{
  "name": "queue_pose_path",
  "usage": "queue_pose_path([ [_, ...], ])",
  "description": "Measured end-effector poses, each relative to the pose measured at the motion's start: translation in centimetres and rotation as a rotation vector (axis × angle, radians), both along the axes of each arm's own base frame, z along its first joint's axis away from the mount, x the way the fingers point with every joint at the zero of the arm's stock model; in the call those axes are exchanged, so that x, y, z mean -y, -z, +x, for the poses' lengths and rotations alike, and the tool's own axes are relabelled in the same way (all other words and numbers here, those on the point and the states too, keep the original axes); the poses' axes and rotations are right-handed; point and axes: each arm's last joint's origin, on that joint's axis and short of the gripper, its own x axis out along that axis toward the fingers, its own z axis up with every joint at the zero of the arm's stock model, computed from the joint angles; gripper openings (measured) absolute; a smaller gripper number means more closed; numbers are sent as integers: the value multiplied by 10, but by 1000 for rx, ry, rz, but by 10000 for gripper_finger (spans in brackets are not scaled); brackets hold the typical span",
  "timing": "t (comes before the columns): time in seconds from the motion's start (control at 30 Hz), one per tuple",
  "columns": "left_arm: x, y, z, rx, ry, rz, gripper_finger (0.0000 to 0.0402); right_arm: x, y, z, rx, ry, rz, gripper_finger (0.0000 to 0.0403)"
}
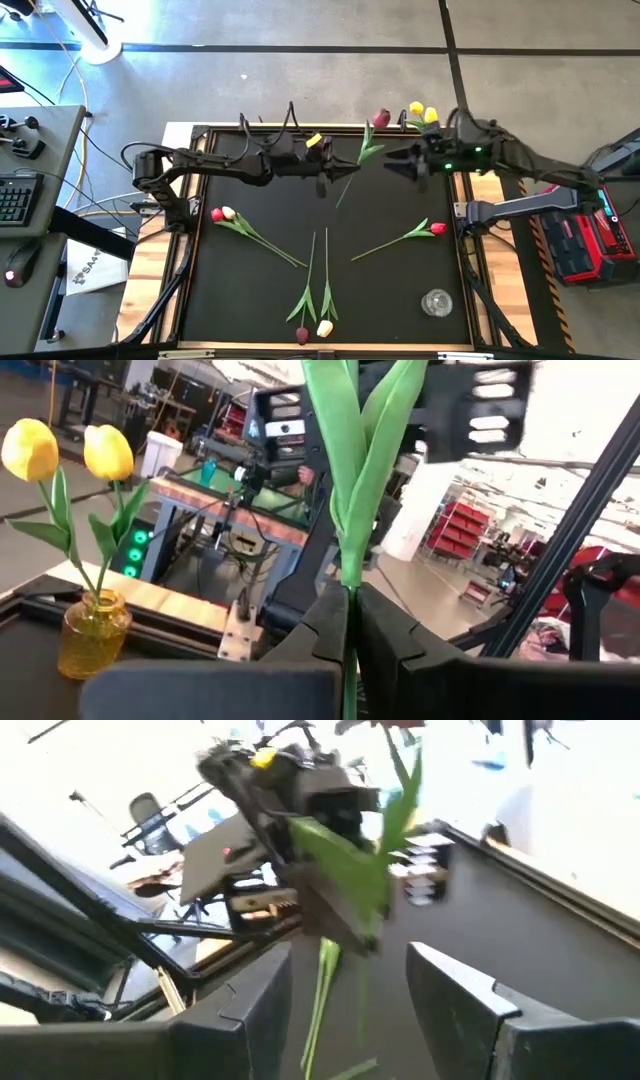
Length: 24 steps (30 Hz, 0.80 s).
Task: Sort flowers into vase by color
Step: Put the top dark red flower into the yellow vase
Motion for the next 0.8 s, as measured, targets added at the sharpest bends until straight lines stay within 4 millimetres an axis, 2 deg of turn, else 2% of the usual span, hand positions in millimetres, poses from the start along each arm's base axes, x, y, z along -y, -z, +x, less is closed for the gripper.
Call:
queue_pose_path([
  [0.23,0,-7,-1,68,0,14,1,-5,10,39,-4,49,-90,184],
  [0.4,3,-9,-1,96,12,46,0,-3,17,53,-32,122,-100,184],
  [0.67,10,-9,0,97,20,122,0,-2,21,75,20,109,-109,181],
  [0.8,10,-9,0,97,27,123,0,-1,23,78,23,125,-95,147],
])
